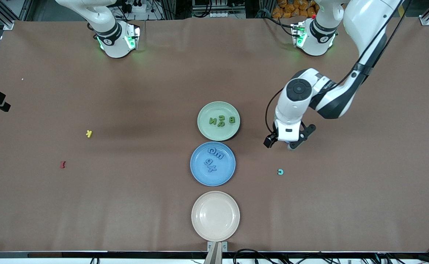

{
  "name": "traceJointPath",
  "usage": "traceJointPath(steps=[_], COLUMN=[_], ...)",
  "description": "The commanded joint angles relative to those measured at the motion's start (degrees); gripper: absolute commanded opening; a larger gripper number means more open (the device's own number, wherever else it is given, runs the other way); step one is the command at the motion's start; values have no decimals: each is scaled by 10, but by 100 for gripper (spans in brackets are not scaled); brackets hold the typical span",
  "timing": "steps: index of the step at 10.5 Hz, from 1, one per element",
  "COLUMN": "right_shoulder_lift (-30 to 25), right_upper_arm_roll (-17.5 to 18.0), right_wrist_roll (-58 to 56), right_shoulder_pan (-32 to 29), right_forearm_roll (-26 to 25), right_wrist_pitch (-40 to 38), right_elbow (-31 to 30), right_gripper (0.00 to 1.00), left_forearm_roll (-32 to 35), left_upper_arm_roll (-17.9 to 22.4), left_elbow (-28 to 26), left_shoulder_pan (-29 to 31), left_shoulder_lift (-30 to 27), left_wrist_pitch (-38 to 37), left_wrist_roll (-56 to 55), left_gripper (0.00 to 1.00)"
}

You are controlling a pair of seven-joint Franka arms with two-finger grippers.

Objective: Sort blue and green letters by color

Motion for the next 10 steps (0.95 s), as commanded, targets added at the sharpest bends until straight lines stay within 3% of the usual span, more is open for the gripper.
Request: traceJointPath(steps=[1, 3, 5, 6, 8, 10], right_shoulder_lift=[15, 22, 22, 20, 20, 21], right_upper_arm_roll=[-3, -1, 0, -1, -2, -1], right_wrist_roll=[12, 13, 15, 22, 39, 41], right_shoulder_pan=[10, 15, 25, 26, 24, 24], right_forearm_roll=[-10, -8, -10, -12, -11, -5], right_wrist_pitch=[-14, 11, 34, 43, 47, 49], right_elbow=[26, 30, 11, -1, -14, -14], right_gripper=[100, 100, 100, 100, 100, 100], left_forearm_roll=[7, 3, -51, -107, -261, -291], left_upper_arm_roll=[-9, -15, 0, 41, 170, 199], left_elbow=[-6, -7, -11, -21, -49, -77], left_shoulder_pan=[36, 64, 59, 38, -56, -66], left_shoulder_lift=[-13, -13, -23, -47, -104, -138], left_wrist_pitch=[-29, -42, -43, -42, -44, -45], left_wrist_roll=[120, 190, 273, 357, 559, 641], left_gripper=[100, 100, 100, 100, 100, 100])
